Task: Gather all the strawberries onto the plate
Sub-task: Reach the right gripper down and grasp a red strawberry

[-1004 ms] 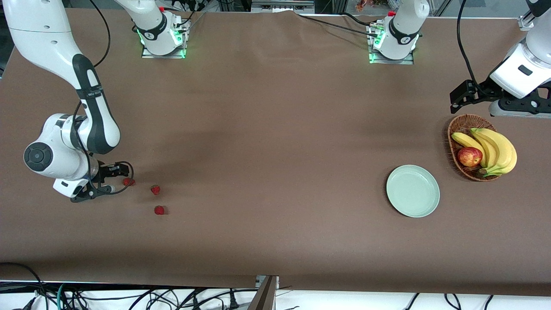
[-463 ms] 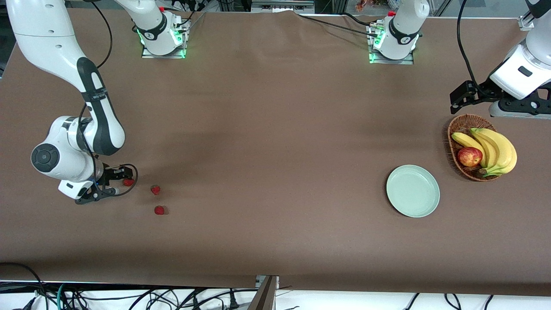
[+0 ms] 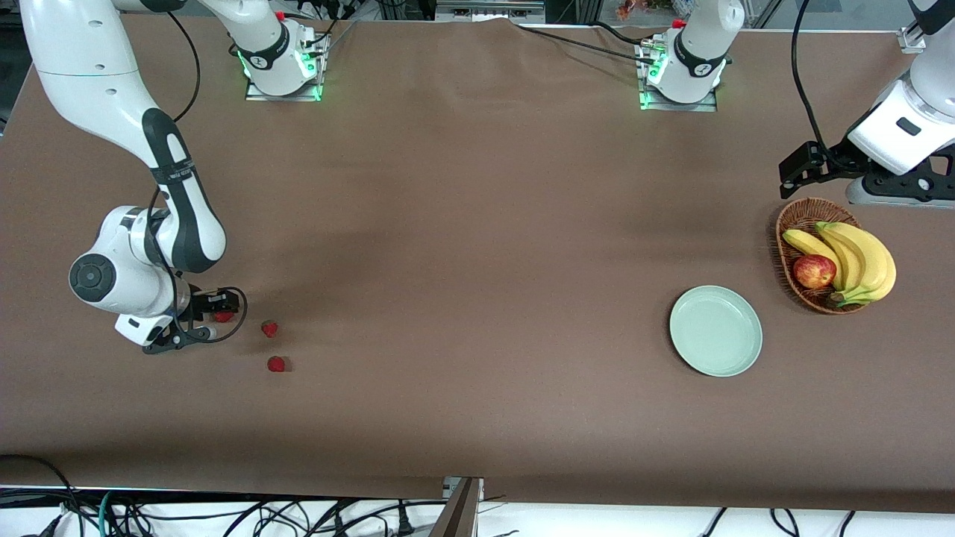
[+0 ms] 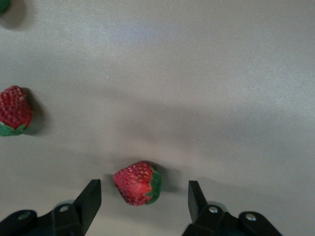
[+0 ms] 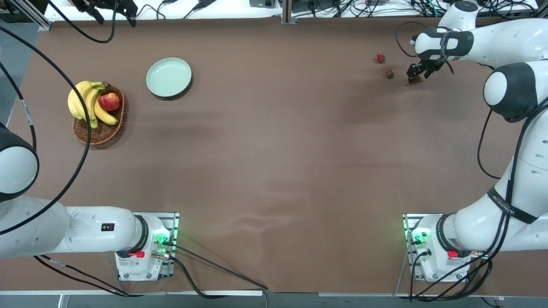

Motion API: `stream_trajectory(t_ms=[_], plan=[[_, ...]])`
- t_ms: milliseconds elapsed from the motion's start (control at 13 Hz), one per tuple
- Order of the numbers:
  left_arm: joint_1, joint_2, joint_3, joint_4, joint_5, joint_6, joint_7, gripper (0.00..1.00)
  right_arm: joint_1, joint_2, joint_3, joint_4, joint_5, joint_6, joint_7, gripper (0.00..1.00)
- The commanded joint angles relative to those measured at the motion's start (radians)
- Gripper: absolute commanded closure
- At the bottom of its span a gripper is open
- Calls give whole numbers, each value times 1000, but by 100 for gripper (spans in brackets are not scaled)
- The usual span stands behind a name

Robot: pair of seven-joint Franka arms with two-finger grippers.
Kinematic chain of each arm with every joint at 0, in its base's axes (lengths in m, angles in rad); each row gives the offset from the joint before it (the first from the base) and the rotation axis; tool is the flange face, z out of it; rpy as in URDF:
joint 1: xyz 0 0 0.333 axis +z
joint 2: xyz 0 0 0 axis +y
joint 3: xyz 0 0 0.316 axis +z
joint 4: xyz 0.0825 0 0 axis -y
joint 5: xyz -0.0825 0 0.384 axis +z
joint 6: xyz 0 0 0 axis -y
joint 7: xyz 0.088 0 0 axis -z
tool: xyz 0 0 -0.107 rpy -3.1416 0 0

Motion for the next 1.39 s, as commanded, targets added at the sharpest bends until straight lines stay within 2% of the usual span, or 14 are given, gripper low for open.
stream_trajectory(t_ms=[0,232,540,618,772,1004,1158,1312], plan=[[0,11,1,27,-12,-14,5,0,1,3,1,0,19,20,4,31],[2,11,1,27,-13,-14,0,0,3,11,1,0,24,27,4,44],[2,11,1,27,-13,-14,0,0,7,6,1,5,39,22,4,77],[0,11,1,27,-13,-14,0,0,9,6,1,20,39,16,0,82],[0,11,1,29,-13,-14,-1,0,16,-5,3,43,39,-15,0,84],[0,11,1,27,-13,-17,0,0,32,-12,3,149,39,-165,35,84],[0,11,1,27,-12,-17,0,0,73,-12,3,227,41,-254,94,84],[0,11,1,29,-13,-17,0,0,128,-12,28,282,53,-272,201,84]])
